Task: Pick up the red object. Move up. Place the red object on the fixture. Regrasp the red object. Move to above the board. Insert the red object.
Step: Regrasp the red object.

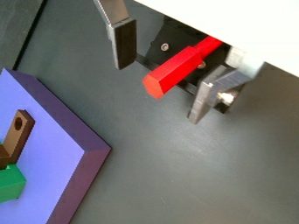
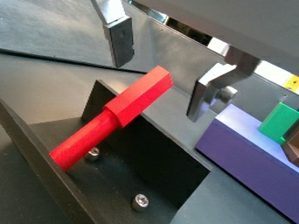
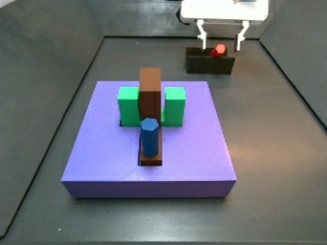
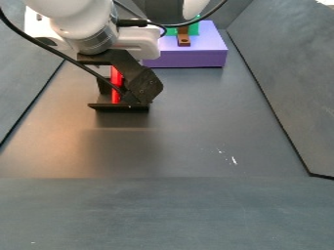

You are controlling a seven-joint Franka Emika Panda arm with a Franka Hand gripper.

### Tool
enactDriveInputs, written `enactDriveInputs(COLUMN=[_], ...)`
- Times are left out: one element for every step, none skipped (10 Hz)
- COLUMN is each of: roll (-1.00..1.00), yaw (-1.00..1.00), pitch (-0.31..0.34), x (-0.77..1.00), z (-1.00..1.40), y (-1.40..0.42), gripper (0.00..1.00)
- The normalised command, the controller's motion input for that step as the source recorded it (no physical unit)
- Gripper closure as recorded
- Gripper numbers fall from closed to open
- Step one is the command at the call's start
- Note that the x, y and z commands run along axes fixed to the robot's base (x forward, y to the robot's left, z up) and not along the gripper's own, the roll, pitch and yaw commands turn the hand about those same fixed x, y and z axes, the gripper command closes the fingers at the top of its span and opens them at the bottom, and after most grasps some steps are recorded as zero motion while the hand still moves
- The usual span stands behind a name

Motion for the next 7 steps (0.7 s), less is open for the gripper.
enactDriveInputs(roll=[0.33,0.42,0.52,0.63,0.79,0.93,1.0], yaw=[0.05,0.09,0.11,0.14,0.16,0.18,0.17], pitch=[0.0,0.0,0.0,0.0,0.0,0.0,-0.071], x=[0.0,0.03,0.09,0.12,0.13,0.16,0.14], z=[0.5,0.46,0.47,0.45,0.31,0.15,0.07], y=[-0.04,-0.03,0.0,0.0,0.0,0.0,0.0], gripper=[0.0,0.0,0.0,0.0,0.0,0.0,0.0])
